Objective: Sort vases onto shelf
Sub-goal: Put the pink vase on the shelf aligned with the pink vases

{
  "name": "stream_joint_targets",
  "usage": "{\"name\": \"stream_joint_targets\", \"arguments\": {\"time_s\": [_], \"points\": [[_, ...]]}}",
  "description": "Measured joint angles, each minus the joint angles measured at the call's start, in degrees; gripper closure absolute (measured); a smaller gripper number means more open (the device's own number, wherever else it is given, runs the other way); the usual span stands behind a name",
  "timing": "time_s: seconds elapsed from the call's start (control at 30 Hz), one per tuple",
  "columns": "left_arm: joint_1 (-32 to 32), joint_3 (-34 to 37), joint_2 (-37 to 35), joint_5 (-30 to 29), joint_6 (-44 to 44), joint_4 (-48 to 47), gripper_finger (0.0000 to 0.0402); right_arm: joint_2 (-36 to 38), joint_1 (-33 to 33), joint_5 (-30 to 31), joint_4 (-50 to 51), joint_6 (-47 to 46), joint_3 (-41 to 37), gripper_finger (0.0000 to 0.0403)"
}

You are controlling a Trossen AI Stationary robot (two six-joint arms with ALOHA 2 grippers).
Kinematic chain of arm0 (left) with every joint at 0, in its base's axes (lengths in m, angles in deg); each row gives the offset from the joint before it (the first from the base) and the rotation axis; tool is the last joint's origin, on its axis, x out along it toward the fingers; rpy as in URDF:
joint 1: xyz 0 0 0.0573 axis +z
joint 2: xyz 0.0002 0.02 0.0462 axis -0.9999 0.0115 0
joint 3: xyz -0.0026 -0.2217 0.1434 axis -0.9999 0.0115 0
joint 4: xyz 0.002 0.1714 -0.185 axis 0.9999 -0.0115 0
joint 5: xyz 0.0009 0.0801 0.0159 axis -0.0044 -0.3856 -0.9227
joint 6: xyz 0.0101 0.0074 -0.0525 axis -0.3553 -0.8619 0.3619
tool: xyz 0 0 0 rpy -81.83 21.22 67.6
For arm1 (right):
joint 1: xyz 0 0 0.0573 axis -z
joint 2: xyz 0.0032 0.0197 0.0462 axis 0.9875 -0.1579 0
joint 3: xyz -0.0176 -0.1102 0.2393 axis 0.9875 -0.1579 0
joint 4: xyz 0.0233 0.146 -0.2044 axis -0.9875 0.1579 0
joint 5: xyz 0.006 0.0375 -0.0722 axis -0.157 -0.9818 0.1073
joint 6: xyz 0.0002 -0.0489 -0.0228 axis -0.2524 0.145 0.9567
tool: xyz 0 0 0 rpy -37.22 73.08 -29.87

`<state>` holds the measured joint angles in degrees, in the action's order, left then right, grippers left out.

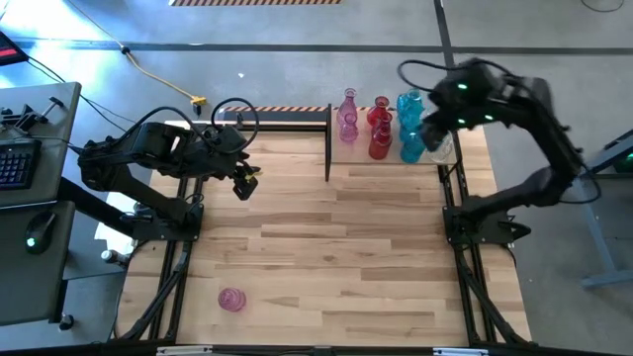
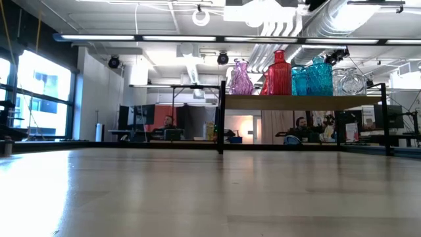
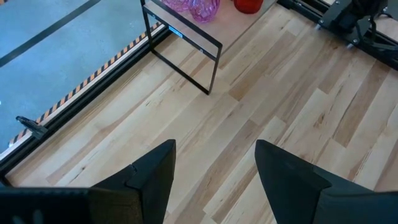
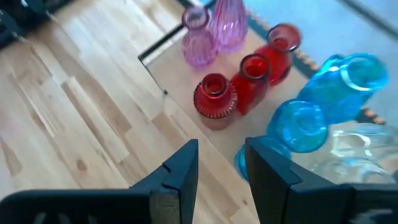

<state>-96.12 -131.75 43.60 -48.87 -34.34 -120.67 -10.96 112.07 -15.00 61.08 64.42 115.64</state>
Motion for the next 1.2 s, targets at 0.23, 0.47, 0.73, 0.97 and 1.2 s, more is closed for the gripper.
{"name": "stream_joint_targets", "arguments": {"time_s": [0.23,0.47,0.73,0.97,1.2], "points": [[0.0,0.0,0.0,0.0,0.0,0.0,0.0190,11.9,-2.4,1.9,-7.8,0.0,-4.9,0.0292],[0.0,0.0,0.0,0.0,-0.1,0.0,0.0190,25.7,-3.7,-2.9,-22.3,0.0,-22.6,0.0292],[0.0,0.0,0.0,0.0,0.0,0.0,0.0190,38.1,-4.9,-6.9,-37.7,1.0,-44.5,0.0292],[0.0,0.0,0.0,0.0,0.0,0.0,0.0190,46.1,-6.1,-8.8,-44.7,-2.2,-57.7,0.0292],[0.0,0.0,0.0,0.0,-0.4,2.3,0.0190,54.8,-6.6,-11.7,-49.7,-5.6,-67.5,0.0292]]}}
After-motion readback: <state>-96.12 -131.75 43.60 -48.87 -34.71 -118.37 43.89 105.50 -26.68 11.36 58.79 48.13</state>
